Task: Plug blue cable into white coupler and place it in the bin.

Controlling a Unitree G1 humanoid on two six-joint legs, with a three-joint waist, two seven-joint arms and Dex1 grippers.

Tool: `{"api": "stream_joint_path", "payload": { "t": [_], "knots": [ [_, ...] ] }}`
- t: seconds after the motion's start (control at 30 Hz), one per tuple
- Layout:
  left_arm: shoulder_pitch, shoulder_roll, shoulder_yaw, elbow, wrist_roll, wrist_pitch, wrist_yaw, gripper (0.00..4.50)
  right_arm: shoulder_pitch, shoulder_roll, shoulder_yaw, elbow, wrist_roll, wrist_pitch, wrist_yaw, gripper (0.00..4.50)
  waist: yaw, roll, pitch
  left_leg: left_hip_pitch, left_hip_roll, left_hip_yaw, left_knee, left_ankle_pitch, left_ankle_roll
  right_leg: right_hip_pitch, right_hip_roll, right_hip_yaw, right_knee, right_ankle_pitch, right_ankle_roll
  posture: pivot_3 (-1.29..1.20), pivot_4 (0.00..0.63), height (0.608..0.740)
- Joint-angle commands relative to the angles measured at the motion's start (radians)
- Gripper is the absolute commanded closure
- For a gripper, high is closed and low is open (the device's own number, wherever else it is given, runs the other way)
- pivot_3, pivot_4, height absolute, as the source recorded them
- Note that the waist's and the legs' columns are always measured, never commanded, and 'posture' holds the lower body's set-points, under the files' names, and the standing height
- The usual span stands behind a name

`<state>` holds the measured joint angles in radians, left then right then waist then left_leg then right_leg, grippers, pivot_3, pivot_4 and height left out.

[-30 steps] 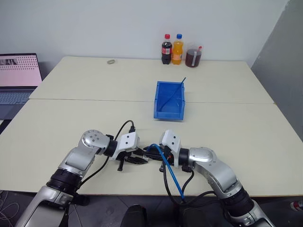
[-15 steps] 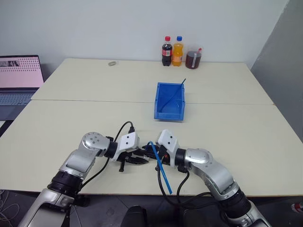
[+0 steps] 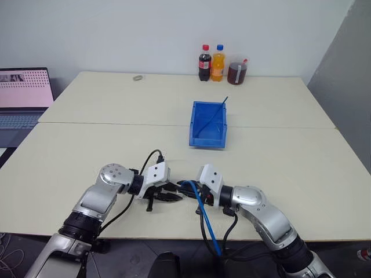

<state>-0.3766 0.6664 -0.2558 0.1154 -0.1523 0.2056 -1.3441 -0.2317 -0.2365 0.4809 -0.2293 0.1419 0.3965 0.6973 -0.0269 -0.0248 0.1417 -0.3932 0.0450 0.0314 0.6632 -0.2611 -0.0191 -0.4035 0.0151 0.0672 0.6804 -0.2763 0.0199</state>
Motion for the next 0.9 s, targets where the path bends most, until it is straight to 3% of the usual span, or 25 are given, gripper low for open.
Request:
{"api": "stream_joint_path", "payload": {
  "t": [0.03,0.33,0.7,0.9],
  "knots": [
    [-0.006,-0.013,0.004,-0.041,-0.013,-0.043,0.007,3.72,0.019,-0.003,0.054,0.101,-0.009,0.089,0.023,4.38,-0.001,0.0,0.0,0.0,0.0,0.0,0.0,0.0,0.0,0.0,0.0,0.0,0.0,0.0,0.0,0.0,0.15,0.74],
    [0.007,-0.03,0.005,-0.07,-0.018,-0.04,0.032,3.72,-0.037,0.013,0.107,0.013,-0.011,0.219,0.02,4.38,-0.001,0.0,0.0,0.0,0.0,-0.001,-0.001,0.0,0.0,-0.001,0.0,0.0,0.0,-0.002,-0.003,0.0,0.15,0.74],
    [0.008,-0.041,0.013,-0.073,-0.03,-0.043,0.034,3.72,-0.016,-0.035,0.123,0.146,-0.003,0.039,0.174,4.39,-0.001,0.0,0.0,0.0,0.0,0.0,-0.001,0.0,0.0,0.0,0.0,0.0,0.0,-0.002,-0.003,0.0,0.15,0.74],
    [0.002,-0.036,0.004,-0.068,-0.027,-0.064,0.012,3.72,-0.109,0.0,0.117,0.229,0.022,0.068,0.243,4.39,-0.001,0.0,0.0,0.0,0.0,0.0,-0.001,0.0,0.0,0.0,0.0,0.0,-0.001,-0.002,-0.003,0.0,0.15,0.74]
  ]
}}
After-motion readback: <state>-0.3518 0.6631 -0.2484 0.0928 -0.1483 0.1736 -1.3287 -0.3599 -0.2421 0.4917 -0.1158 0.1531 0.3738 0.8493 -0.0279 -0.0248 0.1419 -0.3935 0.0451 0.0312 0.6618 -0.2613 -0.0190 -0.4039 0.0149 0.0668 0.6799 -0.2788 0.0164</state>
